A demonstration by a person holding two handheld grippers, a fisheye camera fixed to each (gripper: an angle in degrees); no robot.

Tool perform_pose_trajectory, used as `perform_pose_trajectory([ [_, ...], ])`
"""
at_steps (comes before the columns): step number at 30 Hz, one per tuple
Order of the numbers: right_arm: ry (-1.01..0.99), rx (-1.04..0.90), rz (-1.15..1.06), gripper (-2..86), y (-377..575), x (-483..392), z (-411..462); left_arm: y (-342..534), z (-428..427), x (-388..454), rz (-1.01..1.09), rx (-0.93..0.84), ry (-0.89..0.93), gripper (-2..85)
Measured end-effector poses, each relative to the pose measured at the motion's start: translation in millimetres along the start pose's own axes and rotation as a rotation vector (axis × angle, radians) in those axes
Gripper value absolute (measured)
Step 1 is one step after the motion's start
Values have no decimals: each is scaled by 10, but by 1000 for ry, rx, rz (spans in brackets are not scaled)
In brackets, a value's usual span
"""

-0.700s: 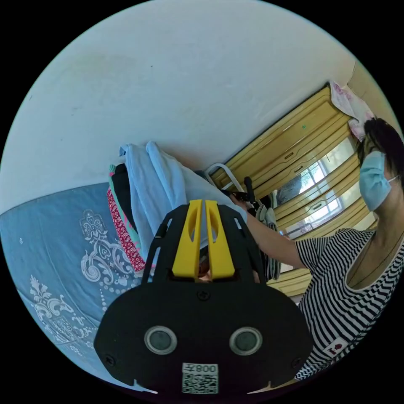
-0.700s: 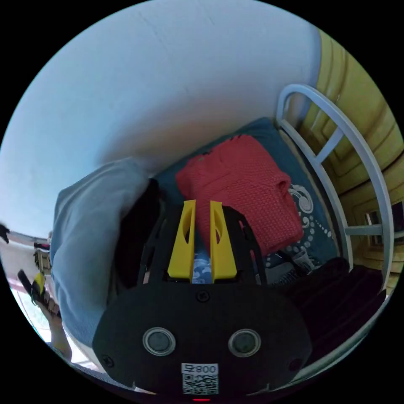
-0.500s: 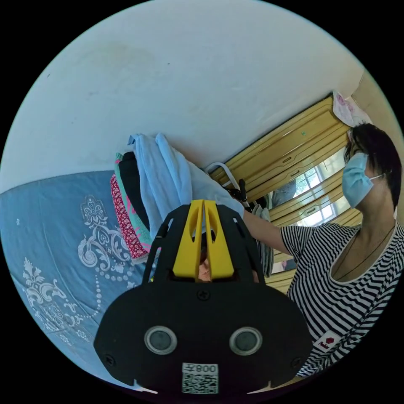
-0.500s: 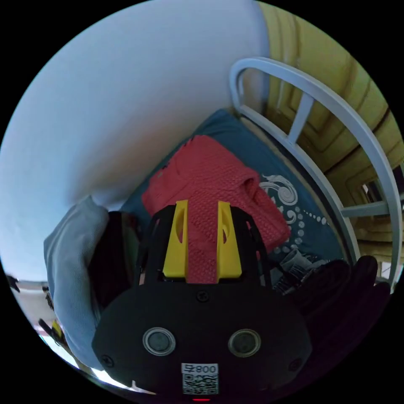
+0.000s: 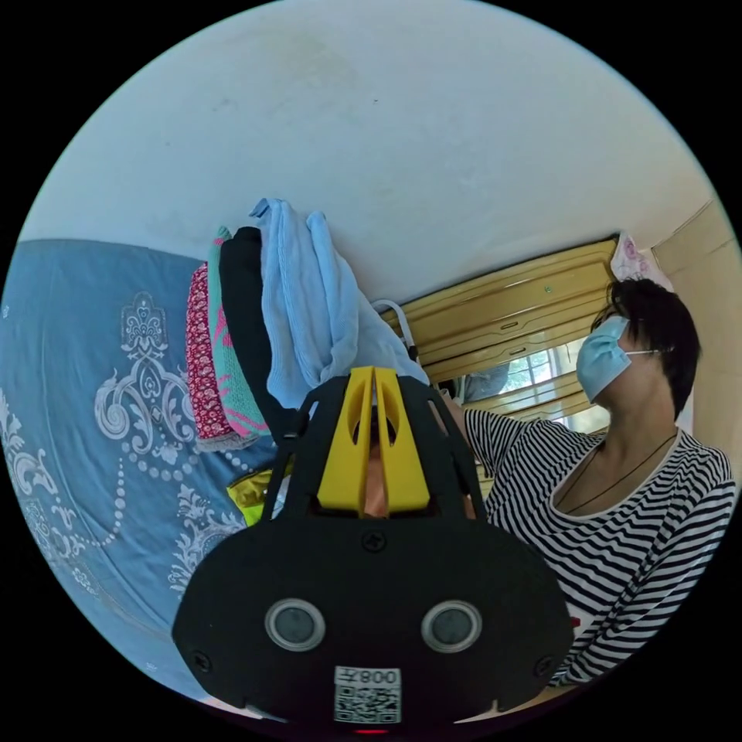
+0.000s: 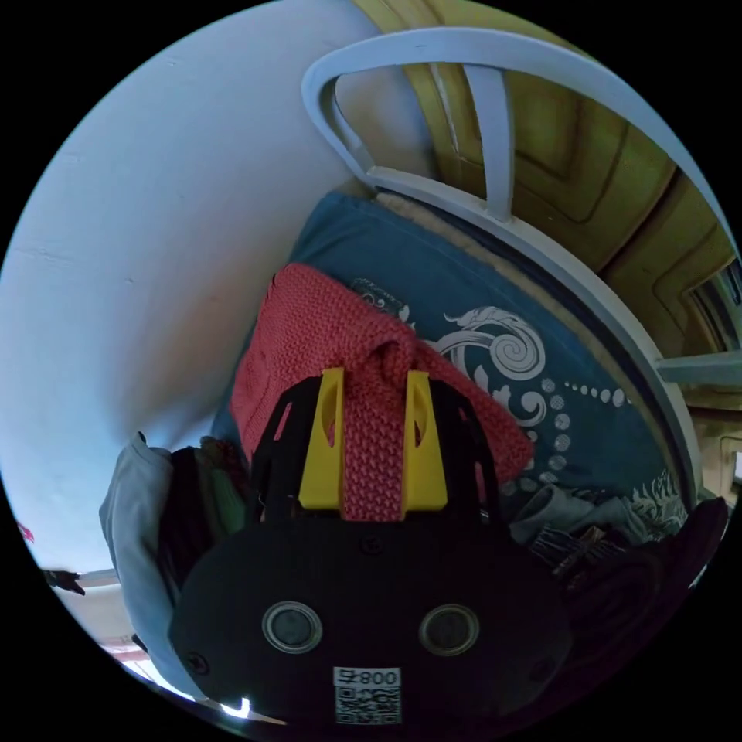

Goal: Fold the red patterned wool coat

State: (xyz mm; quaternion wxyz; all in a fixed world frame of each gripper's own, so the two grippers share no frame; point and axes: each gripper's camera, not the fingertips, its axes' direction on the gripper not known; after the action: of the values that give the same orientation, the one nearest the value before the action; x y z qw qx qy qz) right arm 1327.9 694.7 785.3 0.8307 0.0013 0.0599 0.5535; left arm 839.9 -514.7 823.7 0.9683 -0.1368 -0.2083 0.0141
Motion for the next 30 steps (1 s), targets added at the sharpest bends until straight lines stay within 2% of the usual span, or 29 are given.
perform_pose_trajectory([
  [6, -179, 4, 96, 73, -49, 591, -286, 231, -142, -344, 21, -19, 28, 3],
  [11, -587, 103, 168, 58, 27, 1008, -862, 468, -358, -624, 21, -5, 63, 2],
  [15, -797, 151, 126, 53, 106, 1059, -1375, 731, -609, -883, 10, 38, 124, 2],
  [19, -965, 243, 25, 52, 156, 1066, -2245, 973, -868, -1085, 21, 62, 158, 1],
  [24, -1012, 354, -163, 51, 135, 845, -3592, 1404, -1300, -1445, 25, 109, 200, 1],
  [30, -1184, 513, -351, 47, 228, 417, -5401, 1910, -1803, -1856, 32, 198, 307, 2],
])
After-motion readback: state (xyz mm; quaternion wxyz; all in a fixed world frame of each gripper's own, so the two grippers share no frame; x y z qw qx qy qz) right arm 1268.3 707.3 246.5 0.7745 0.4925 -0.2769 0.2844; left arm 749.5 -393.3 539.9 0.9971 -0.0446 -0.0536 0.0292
